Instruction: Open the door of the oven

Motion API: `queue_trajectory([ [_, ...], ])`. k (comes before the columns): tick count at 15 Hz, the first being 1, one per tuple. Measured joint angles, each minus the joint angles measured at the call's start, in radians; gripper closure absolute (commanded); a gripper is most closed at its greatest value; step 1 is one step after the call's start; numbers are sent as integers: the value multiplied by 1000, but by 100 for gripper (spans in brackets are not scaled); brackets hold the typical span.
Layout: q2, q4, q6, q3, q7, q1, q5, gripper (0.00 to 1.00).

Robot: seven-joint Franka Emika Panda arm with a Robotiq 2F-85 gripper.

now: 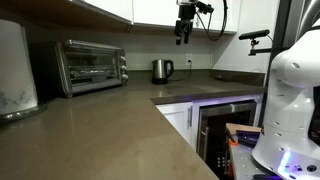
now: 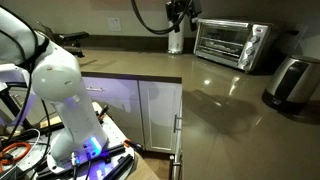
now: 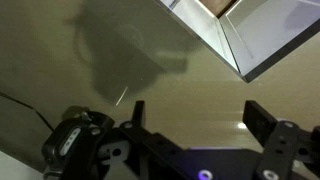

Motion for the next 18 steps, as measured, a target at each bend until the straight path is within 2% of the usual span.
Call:
queue_trajectory([
  [15, 2, 1, 2, -9, 0, 4, -2, 0],
  [18, 18, 5, 57, -35, -2, 4, -13, 0],
])
